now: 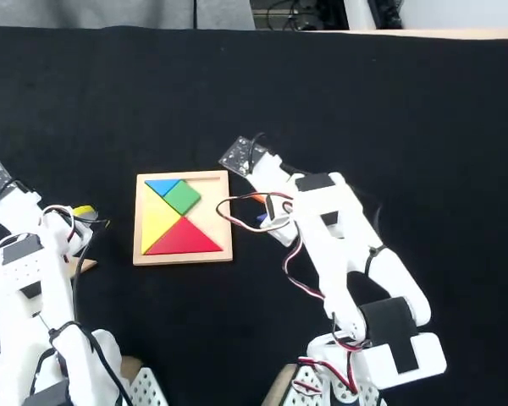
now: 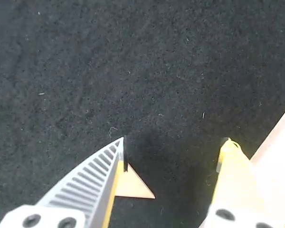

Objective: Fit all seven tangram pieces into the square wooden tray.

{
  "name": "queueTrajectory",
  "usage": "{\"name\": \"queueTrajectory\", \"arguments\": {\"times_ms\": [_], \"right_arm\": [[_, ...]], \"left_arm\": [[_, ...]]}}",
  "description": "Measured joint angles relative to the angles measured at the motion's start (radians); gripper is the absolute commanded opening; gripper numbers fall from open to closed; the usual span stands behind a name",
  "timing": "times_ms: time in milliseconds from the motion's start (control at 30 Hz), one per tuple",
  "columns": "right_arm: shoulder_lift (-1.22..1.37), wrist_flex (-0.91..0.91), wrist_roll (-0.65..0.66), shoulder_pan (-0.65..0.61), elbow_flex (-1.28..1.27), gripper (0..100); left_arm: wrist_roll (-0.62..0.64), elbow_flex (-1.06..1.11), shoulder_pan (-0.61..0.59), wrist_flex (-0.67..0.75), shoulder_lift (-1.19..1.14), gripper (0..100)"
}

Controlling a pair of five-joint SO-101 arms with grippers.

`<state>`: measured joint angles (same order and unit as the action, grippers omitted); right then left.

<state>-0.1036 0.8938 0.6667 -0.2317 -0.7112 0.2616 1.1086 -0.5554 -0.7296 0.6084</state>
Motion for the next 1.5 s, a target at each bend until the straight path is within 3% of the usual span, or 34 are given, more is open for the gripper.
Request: {"name": "queueTrajectory", "arguments": {"times_ms": [633, 933, 1267, 1500], "right_arm": [[0.201, 0.044, 0.011, 0.021, 0.121, 23.0], [0.213, 0.044, 0.192, 0.021, 0.152, 22.9], [0.213, 0.044, 0.259, 0.015, 0.152, 22.9], [0.213, 0.069, 0.377, 0.012, 0.152, 24.9]], "left_arm": [[0.000, 0.000, 0.000, 0.000, 0.000, 31], [0.000, 0.000, 0.000, 0.000, 0.000, 31], [0.000, 0.000, 0.000, 0.000, 0.000, 31], [0.000, 0.000, 0.000, 0.000, 0.000, 31]]}}
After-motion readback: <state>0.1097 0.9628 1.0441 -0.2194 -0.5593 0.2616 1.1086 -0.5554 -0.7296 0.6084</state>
